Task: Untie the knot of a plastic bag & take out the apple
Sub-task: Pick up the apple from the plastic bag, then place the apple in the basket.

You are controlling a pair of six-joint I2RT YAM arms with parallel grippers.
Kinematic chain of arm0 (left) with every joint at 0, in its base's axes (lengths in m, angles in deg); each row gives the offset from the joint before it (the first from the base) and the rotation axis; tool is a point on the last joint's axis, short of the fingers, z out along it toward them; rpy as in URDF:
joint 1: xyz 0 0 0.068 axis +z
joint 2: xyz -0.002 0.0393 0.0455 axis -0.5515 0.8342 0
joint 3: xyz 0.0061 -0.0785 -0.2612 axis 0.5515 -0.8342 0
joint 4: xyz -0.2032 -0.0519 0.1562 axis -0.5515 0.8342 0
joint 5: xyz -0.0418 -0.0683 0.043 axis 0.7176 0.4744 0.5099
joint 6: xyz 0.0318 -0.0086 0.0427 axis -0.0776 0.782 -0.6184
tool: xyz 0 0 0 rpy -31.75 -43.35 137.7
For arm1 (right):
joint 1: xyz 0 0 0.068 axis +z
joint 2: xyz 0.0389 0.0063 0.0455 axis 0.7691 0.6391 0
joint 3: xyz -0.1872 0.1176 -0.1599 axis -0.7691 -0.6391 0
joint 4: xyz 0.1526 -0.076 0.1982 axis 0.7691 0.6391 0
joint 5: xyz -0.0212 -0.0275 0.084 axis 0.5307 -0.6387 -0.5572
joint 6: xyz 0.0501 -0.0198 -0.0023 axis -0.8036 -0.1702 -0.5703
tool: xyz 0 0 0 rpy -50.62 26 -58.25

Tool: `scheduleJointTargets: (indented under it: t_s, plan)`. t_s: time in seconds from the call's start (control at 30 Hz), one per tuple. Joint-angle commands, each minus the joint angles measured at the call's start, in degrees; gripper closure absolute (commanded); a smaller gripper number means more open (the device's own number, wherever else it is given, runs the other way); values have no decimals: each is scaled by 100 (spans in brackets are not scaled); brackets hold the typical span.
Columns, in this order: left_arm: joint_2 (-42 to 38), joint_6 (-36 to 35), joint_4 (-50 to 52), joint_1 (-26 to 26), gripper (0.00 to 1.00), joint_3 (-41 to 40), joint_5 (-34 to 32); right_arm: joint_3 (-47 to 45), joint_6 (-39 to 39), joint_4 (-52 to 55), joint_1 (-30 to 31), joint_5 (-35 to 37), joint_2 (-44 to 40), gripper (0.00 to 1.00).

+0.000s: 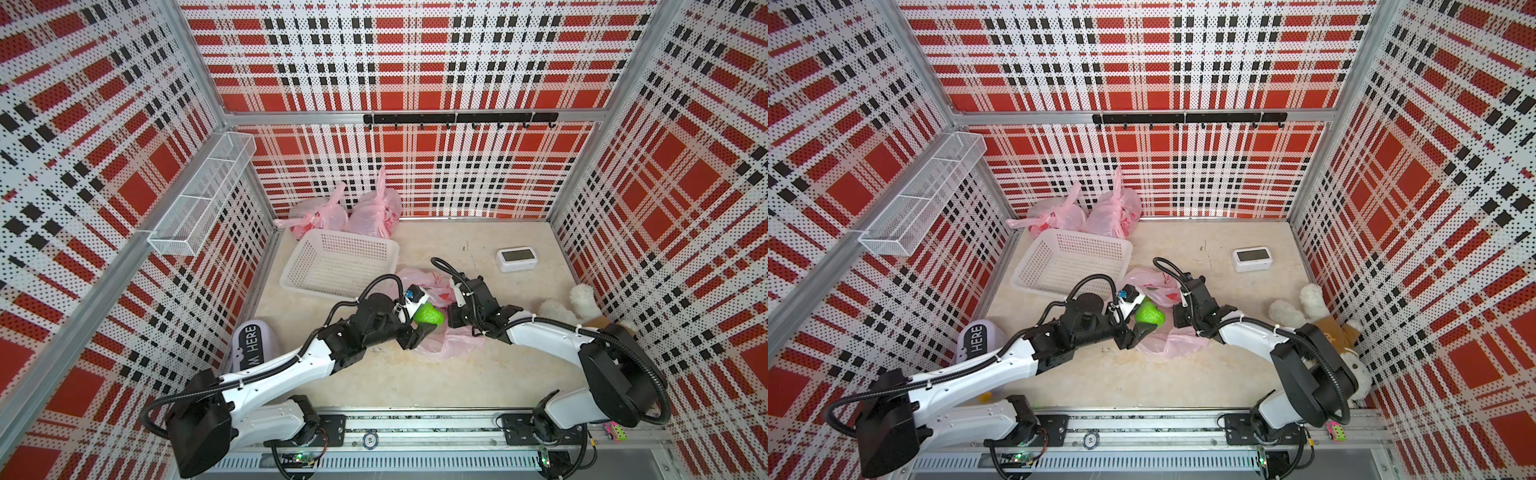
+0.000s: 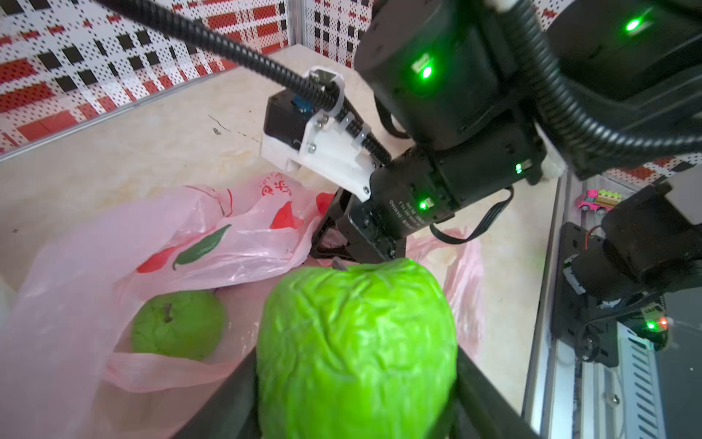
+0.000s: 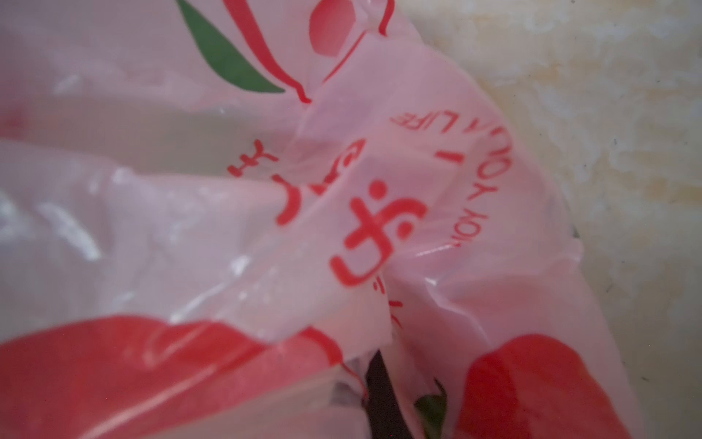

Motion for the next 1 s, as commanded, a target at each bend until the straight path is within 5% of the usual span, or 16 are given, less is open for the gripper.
scheduleJointTargets:
  t_s: [0.0,0.33,0.57,0.8,0.97]
  plan:
    - [-258,-63,381,190,48,480,-90,336,632,222,-19,269,-276,100]
    - [-63,671,398,2055,50,1461,-1102,1241,2012,970,104,854,-732,100]
    - [1271,1599,325,3201,47,1703,-1218,1384,2452,984,406,687,-843,99]
    - [2794,1557,1061,3198,36,2627,-1276,950,1683,1141,569,929,-1305,50]
    - [3180,1525,1334,3175,27,2939,-1299,786,1097,1571,636,1100,-1664,39]
